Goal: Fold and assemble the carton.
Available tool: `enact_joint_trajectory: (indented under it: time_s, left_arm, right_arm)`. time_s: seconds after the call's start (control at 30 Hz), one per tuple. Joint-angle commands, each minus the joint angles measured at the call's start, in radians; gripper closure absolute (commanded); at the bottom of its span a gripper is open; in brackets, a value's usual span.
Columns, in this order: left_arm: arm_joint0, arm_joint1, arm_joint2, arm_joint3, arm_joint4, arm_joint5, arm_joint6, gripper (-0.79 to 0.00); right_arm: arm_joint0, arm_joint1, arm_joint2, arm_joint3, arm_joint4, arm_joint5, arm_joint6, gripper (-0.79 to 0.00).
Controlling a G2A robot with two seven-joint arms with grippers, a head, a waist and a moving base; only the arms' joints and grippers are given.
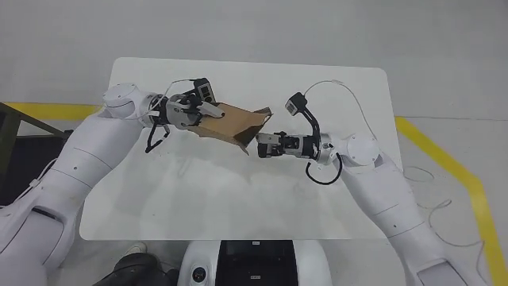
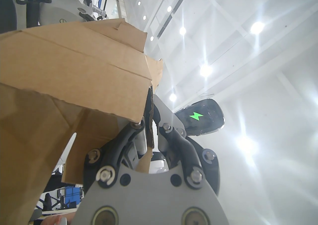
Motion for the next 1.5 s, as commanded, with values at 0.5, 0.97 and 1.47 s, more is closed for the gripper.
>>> enact_joint_trajectory:
  time_s: [0.5, 0.97, 1.47]
  left_arm:
    - [0.002, -0.011, -0.026, -0.001, 0.020, 0.008, 0.000, 0.000]
    - [0.000, -0.020, -0.038, -0.009, 0.038, 0.021, 0.000, 0.000]
    - [0.001, -0.029, -0.045, -0.011, 0.053, 0.030, 0.000, 0.000]
  right_arm:
    - [0.015, -0.007, -0.044, -0.017, -0.045, 0.011, -0.031, -0.785]
    - [0.019, -0.009, -0.064, -0.029, -0.078, 0.020, -0.056, -0.785]
    - [0.015, -0.007, -0.057, -0.047, -0.103, 0.040, -0.110, -0.785]
